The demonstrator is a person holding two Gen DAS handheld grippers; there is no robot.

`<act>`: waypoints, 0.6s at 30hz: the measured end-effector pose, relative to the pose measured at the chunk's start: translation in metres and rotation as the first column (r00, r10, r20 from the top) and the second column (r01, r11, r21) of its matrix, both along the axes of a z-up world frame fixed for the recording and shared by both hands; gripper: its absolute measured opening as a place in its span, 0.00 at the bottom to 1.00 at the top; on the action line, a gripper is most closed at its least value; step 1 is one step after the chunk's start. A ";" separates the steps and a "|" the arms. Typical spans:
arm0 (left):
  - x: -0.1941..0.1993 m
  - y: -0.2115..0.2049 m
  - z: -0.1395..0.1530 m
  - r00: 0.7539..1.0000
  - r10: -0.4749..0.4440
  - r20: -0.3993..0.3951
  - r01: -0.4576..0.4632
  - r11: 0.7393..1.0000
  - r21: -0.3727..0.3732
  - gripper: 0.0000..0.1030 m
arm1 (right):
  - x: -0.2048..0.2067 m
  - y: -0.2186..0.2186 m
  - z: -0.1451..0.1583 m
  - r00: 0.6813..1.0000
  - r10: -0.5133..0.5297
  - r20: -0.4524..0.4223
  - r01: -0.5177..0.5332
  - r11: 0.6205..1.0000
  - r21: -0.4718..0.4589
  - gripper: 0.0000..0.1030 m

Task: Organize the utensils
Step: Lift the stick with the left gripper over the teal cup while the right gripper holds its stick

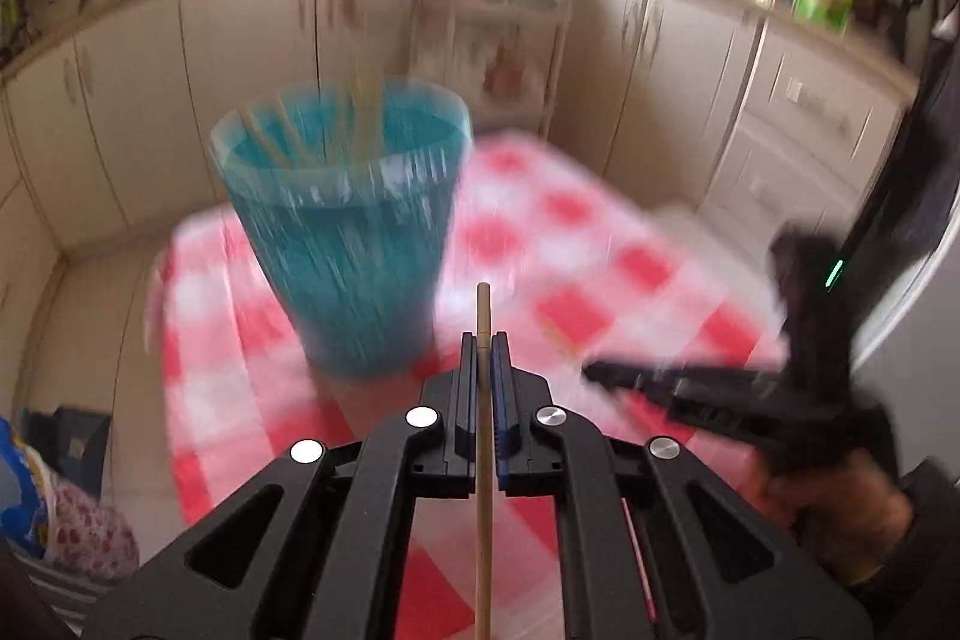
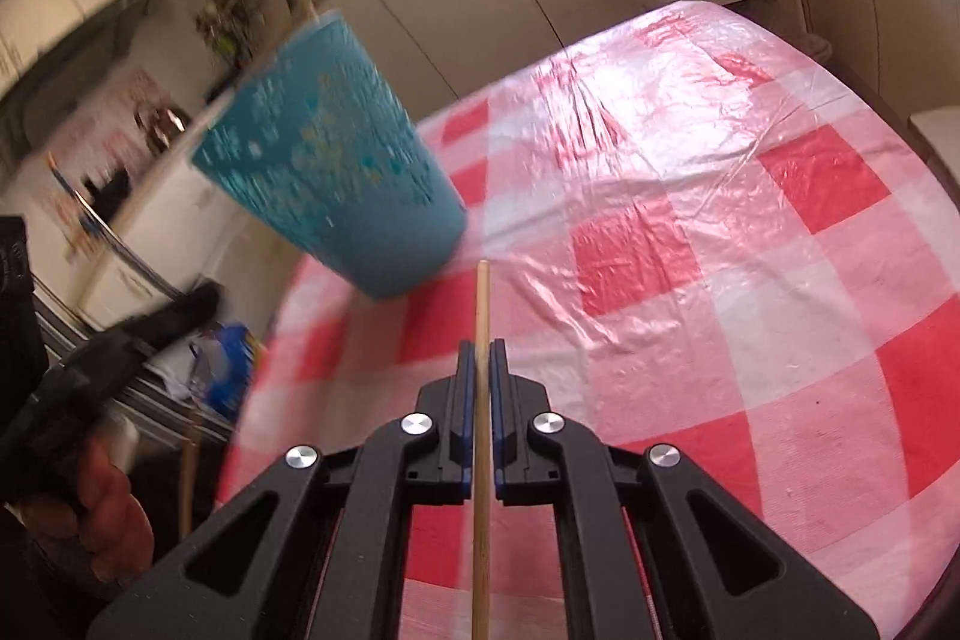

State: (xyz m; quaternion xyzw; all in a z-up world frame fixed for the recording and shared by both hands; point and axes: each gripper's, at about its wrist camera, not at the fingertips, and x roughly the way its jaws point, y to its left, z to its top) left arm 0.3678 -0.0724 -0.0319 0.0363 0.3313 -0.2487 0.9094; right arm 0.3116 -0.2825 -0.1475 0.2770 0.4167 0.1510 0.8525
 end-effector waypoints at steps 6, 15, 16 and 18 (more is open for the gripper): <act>0.024 0.038 0.084 0.956 0.119 0.267 -0.067 0.978 -0.197 0.04 | -0.003 -0.002 0.019 0.994 -0.054 0.096 0.051 0.998 0.032 0.05; 0.108 0.036 0.100 0.878 0.335 0.341 -0.203 0.907 -0.369 0.04 | -0.012 -0.014 0.033 0.981 -0.116 0.157 0.112 0.993 0.032 0.05; 0.118 0.032 0.094 0.872 0.356 0.337 -0.227 0.903 -0.365 0.04 | -0.012 -0.015 0.035 0.980 -0.118 0.158 0.114 0.993 0.033 0.05; 0.132 0.026 0.084 0.872 0.369 0.322 -0.256 0.904 -0.343 0.04 | -0.013 -0.015 0.037 0.978 -0.127 0.167 0.125 0.992 0.023 0.05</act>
